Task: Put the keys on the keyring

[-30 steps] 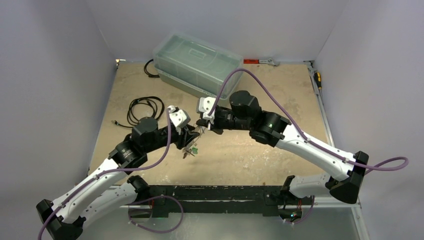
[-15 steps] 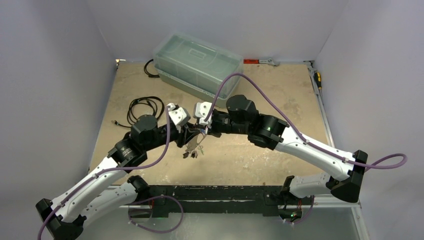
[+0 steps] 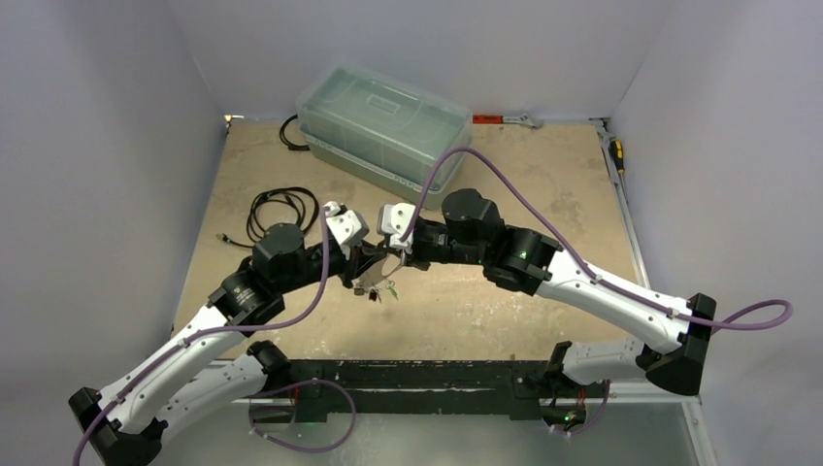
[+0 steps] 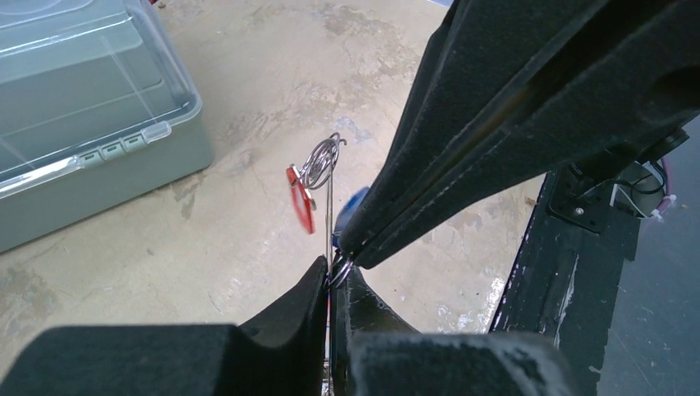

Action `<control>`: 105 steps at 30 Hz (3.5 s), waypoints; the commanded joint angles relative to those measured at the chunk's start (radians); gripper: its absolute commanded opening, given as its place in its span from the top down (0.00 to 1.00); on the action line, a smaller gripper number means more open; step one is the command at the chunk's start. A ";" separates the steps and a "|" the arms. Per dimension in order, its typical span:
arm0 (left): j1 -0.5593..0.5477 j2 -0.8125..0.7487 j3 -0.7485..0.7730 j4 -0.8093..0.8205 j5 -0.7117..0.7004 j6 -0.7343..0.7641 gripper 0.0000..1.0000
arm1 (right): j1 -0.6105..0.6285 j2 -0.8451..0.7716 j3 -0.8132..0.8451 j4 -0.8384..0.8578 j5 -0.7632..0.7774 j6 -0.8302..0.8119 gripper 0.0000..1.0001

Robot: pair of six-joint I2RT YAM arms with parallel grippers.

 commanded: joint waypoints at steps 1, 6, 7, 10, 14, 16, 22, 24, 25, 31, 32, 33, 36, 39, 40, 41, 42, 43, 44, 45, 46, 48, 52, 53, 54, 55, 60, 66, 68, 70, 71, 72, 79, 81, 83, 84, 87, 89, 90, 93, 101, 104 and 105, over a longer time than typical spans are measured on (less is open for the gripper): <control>-0.003 -0.047 0.015 0.076 0.021 0.015 1.00 | 0.007 -0.060 -0.038 0.128 0.013 0.039 0.89; -0.003 -0.083 0.003 0.080 0.018 0.017 1.00 | 0.006 -0.094 -0.064 0.170 0.052 0.073 0.58; -0.003 -0.090 0.001 0.081 0.019 0.019 1.00 | 0.006 -0.095 -0.067 0.166 0.060 0.069 0.55; -0.004 -0.106 -0.006 0.086 0.021 0.021 1.00 | 0.006 -0.104 -0.063 0.148 0.056 0.059 0.54; -0.004 -0.117 -0.007 0.087 0.024 0.021 1.00 | 0.006 -0.136 -0.076 0.148 -0.002 0.052 0.60; -0.003 -0.126 -0.011 0.092 0.030 0.020 1.00 | 0.006 -0.140 -0.084 0.151 -0.025 0.051 0.61; -0.004 -0.131 -0.014 0.094 0.040 0.017 1.00 | 0.006 -0.103 -0.064 0.141 -0.070 0.053 0.63; -0.003 -0.133 -0.014 0.093 0.044 0.017 1.00 | 0.006 -0.083 -0.044 0.123 -0.079 0.052 0.62; -0.003 -0.133 -0.015 0.094 0.045 0.017 1.00 | 0.006 -0.075 -0.035 0.114 -0.083 0.052 0.62; -0.003 -0.137 -0.017 0.097 0.056 0.015 1.00 | 0.006 -0.041 -0.008 0.093 -0.083 0.051 0.66; -0.003 -0.138 -0.017 0.097 0.057 0.015 1.00 | 0.006 -0.037 -0.007 0.095 -0.082 0.051 0.68; -0.003 -0.139 -0.017 0.097 0.057 0.015 1.00 | 0.006 -0.034 -0.006 0.095 -0.083 0.051 0.71; -0.003 -0.144 -0.018 0.098 0.056 0.015 1.00 | 0.006 -0.025 -0.005 0.093 -0.088 0.051 0.83; -0.003 -0.147 -0.018 0.099 0.057 0.013 1.00 | 0.006 -0.016 -0.001 0.082 -0.084 0.048 0.92; -0.004 -0.147 -0.018 0.100 0.058 0.013 1.00 | 0.006 -0.013 0.001 0.077 -0.080 0.045 0.95; -0.003 -0.147 -0.018 0.099 0.056 0.013 1.00 | 0.006 -0.011 0.002 0.074 -0.078 0.041 0.99; -0.003 -0.146 -0.018 0.099 0.056 0.013 1.00 | 0.006 -0.011 0.003 0.072 -0.077 0.039 1.00; -0.003 -0.145 -0.017 0.095 0.056 0.014 1.00 | 0.006 -0.013 0.001 0.072 -0.076 0.037 1.00; -0.003 -0.144 -0.014 0.091 0.054 0.015 1.00 | 0.006 -0.020 -0.001 0.075 -0.071 0.037 1.00; -0.003 -0.140 -0.012 0.086 0.053 0.016 1.00 | 0.006 -0.029 -0.007 0.082 -0.068 0.037 1.00; -0.003 -0.138 -0.010 0.081 0.054 0.018 0.93 | 0.006 -0.039 -0.013 0.088 -0.064 0.037 1.00; -0.004 -0.127 -0.001 0.067 0.053 0.018 0.77 | 0.006 -0.058 -0.023 0.095 -0.060 0.040 1.00; -0.004 -0.094 0.029 0.020 0.054 0.019 0.56 | 0.006 -0.090 -0.039 0.076 -0.009 0.045 1.00; -0.004 -0.086 0.041 0.004 0.057 0.020 0.54 | 0.006 -0.097 -0.045 0.071 -0.001 0.050 1.00; -0.004 -0.079 0.054 -0.012 0.065 0.023 0.54 | 0.006 -0.103 -0.051 0.065 0.004 0.052 1.00; -0.004 -0.071 0.068 -0.032 0.074 0.026 0.54 | 0.006 -0.112 -0.061 0.065 0.010 0.055 1.00; -0.006 -0.043 0.138 -0.113 0.128 0.063 0.62 | 0.006 -0.158 -0.097 0.070 0.028 0.064 1.00; -0.005 -0.040 0.195 -0.127 0.199 0.099 0.68 | 0.006 -0.180 -0.106 0.060 0.024 0.063 1.00; -0.005 -0.031 0.199 -0.117 0.218 0.104 0.69 | 0.006 -0.182 -0.108 0.060 0.023 0.062 1.00; -0.005 -0.013 0.200 -0.112 0.236 0.108 0.69 | 0.006 -0.184 -0.109 0.060 0.019 0.061 1.00; -0.004 -0.003 0.200 -0.109 0.238 0.109 0.70 | 0.006 -0.185 -0.109 0.060 0.016 0.061 1.00; -0.005 0.010 0.201 -0.107 0.241 0.110 0.70 | 0.006 -0.187 -0.109 0.060 0.013 0.061 1.00; -0.009 0.051 0.187 -0.065 0.221 0.122 0.70 | 0.007 -0.193 -0.109 0.048 0.003 0.061 1.00; -0.012 0.055 0.182 -0.068 0.210 0.133 0.69 | 0.006 -0.195 -0.110 0.043 -0.002 0.061 1.00; -0.013 0.046 0.172 -0.061 0.203 0.142 0.69 | 0.007 -0.196 -0.110 0.038 -0.007 0.061 1.00; -0.014 0.036 0.162 -0.054 0.206 0.156 0.69 | 0.007 -0.195 -0.111 0.034 -0.011 0.061 1.00; -0.018 -0.007 0.125 -0.013 0.208 0.180 0.71 | 0.007 -0.191 -0.108 0.024 -0.025 0.061 1.00; -0.019 -0.024 0.109 0.003 0.212 0.189 0.73 | 0.007 -0.191 -0.105 0.020 -0.038 0.062 1.00; -0.020 -0.027 0.104 0.002 0.213 0.192 0.74 | 0.007 -0.190 -0.103 0.019 -0.045 0.061 1.00; -0.024 -0.023 0.096 -0.001 0.219 0.197 0.74 | 0.007 -0.194 -0.101 0.024 -0.065 0.062 1.00; -0.039 -0.025 0.075 0.004 0.228 0.202 0.74 | 0.007 -0.199 -0.095 0.039 -0.115 0.071 1.00; -0.041 -0.019 0.069 0.004 0.229 0.201 0.76 | 0.007 -0.201 -0.095 0.043 -0.121 0.072 1.00; -0.042 -0.017 0.070 0.004 0.230 0.202 0.77 | 0.007 -0.204 -0.095 0.047 -0.125 0.073 1.00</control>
